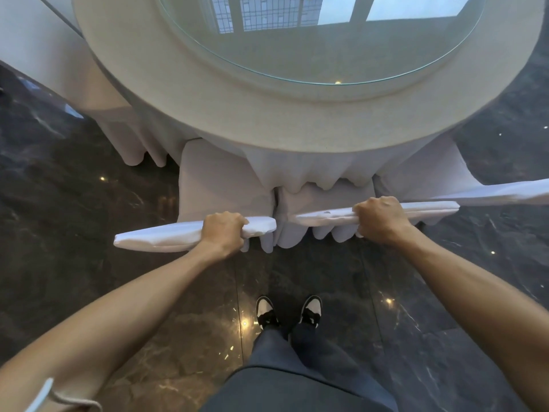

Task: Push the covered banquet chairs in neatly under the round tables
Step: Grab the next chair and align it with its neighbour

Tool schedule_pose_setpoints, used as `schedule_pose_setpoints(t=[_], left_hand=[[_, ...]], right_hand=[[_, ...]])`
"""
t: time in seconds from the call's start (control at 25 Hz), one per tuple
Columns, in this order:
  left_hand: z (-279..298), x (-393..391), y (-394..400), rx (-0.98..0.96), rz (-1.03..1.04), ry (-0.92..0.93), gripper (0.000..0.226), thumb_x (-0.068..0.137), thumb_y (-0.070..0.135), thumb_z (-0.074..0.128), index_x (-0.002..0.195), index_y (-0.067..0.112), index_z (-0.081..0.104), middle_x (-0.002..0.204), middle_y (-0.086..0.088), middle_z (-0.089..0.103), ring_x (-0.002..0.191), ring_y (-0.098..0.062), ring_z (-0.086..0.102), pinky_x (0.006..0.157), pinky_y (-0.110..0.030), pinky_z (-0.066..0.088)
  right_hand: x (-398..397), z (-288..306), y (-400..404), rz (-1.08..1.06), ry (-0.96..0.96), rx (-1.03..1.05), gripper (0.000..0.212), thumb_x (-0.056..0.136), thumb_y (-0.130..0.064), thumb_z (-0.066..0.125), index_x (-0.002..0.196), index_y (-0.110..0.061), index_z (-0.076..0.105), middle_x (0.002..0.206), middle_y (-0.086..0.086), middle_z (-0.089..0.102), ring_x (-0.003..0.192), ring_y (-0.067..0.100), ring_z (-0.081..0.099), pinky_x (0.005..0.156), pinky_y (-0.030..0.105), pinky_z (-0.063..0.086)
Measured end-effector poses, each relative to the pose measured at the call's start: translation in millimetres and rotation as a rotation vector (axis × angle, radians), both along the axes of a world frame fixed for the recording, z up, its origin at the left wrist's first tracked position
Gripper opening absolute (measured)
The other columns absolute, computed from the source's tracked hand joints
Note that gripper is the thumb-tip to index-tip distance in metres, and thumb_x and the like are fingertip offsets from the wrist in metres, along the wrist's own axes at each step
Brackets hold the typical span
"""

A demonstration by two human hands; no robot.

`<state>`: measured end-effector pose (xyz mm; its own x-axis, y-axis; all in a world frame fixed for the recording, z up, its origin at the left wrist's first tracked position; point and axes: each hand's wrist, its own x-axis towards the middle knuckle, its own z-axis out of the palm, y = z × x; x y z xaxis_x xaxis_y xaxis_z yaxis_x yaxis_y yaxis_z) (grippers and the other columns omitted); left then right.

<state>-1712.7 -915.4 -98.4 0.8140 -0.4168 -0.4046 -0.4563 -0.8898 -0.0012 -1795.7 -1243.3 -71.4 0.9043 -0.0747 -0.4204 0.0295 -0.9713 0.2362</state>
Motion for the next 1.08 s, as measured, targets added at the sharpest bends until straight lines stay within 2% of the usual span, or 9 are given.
schedule_pose_setpoints(t=[0.16, 0.32, 0.48, 0.6, 0.68, 0.92, 1.08], left_hand=[[-3.6, -0.6, -4.0, 0.007, -0.01, -0.012, 0.045, 0.076, 0.025, 0.066, 0.12, 0.035, 0.069, 0.101, -0.003, 0.074, 0.093, -0.028, 0.068, 0.076, -0.033, 0.049], [-3.6, 3.1, -20.5, 0.0, 0.003, -0.009, 0.044, 0.077, 0.023, 0.064, 0.12, 0.032, 0.069, 0.104, -0.005, 0.073, 0.096, -0.03, 0.068, 0.08, -0.033, 0.05], [-1.0, 6.4, -34.7, -0.017, 0.005, -0.041, 0.038, 0.077, 0.021, 0.064, 0.115, 0.025, 0.071, 0.099, -0.006, 0.074, 0.092, -0.03, 0.069, 0.077, -0.032, 0.05], [-0.2, 5.3, -35.6, -0.008, 0.004, -0.025, 0.037, 0.075, 0.02, 0.066, 0.111, 0.022, 0.073, 0.096, -0.006, 0.074, 0.089, -0.029, 0.069, 0.076, -0.032, 0.051], [1.5, 5.8, -33.9, 0.007, 0.004, 0.002, 0.038, 0.069, 0.019, 0.07, 0.107, 0.022, 0.074, 0.092, -0.006, 0.074, 0.086, -0.028, 0.069, 0.074, -0.032, 0.053], [1.5, 17.6, -13.3, -0.01, -0.014, 0.018, 0.042, 0.072, 0.022, 0.063, 0.112, 0.03, 0.072, 0.093, -0.004, 0.073, 0.086, -0.029, 0.067, 0.067, -0.031, 0.041], [-0.9, 19.0, 13.7, 0.029, -0.006, 0.032, 0.042, 0.075, 0.027, 0.064, 0.116, 0.033, 0.07, 0.098, -0.003, 0.074, 0.089, -0.027, 0.068, 0.07, -0.032, 0.043]], right_hand=[[0.4, -2.8, -0.7, 0.022, -0.002, 0.012, 0.018, 0.076, -0.026, 0.061, 0.09, -0.025, 0.07, 0.077, -0.002, 0.069, 0.068, 0.02, 0.065, 0.063, 0.031, 0.048], [13.2, -1.9, 6.6, 0.014, -0.011, -0.012, 0.019, 0.074, -0.02, 0.057, 0.089, -0.022, 0.069, 0.079, 0.0, 0.069, 0.069, 0.023, 0.065, 0.06, 0.03, 0.042], [2.7, -12.1, 1.8, -0.007, -0.01, -0.003, 0.019, 0.076, -0.021, 0.054, 0.087, -0.023, 0.069, 0.076, -0.001, 0.068, 0.066, 0.022, 0.064, 0.061, 0.031, 0.047], [1.3, -15.1, 0.8, -0.007, -0.005, 0.002, 0.017, 0.076, -0.025, 0.057, 0.087, -0.024, 0.069, 0.076, -0.002, 0.068, 0.066, 0.021, 0.064, 0.058, 0.03, 0.041], [2.8, -16.1, 0.2, -0.015, -0.007, 0.001, 0.016, 0.074, -0.027, 0.06, 0.086, -0.025, 0.07, 0.076, -0.002, 0.068, 0.066, 0.02, 0.064, 0.059, 0.03, 0.042], [-1.8, -16.2, -7.3, 0.01, -0.031, 0.032, 0.016, 0.077, -0.028, 0.056, 0.083, -0.023, 0.07, 0.075, 0.0, 0.07, 0.066, 0.021, 0.065, 0.061, 0.031, 0.047], [0.0, -13.7, -11.7, 0.015, -0.002, 0.035, 0.015, 0.078, -0.03, 0.055, 0.081, -0.024, 0.068, 0.073, -0.002, 0.069, 0.063, 0.019, 0.062, 0.06, 0.03, 0.045]])
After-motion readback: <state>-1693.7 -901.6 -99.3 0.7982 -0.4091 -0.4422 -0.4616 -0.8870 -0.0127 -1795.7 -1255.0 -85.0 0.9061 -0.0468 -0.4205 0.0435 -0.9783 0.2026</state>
